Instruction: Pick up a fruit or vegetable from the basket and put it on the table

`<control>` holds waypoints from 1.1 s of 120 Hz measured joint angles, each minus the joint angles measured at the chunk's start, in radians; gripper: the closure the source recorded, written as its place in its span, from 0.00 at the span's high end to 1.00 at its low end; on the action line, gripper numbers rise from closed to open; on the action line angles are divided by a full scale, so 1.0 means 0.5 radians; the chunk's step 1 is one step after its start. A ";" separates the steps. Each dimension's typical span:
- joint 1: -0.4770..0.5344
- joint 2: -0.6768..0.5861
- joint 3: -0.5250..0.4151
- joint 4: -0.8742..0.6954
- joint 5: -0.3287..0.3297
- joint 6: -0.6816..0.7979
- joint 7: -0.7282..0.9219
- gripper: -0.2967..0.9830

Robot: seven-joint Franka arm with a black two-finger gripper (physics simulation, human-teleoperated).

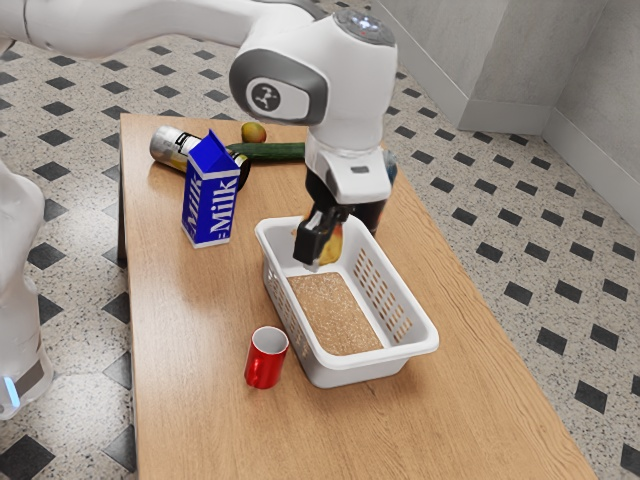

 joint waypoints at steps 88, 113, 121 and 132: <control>-0.019 0.751 -0.880 0.697 -0.052 0.061 -0.071 0.40; -0.012 0.765 -0.888 0.705 0.033 0.095 -0.105 0.66; -0.010 0.763 -0.890 0.699 0.043 0.107 -0.113 0.70; 0.005 0.755 -0.930 0.699 0.042 0.106 -0.119 0.73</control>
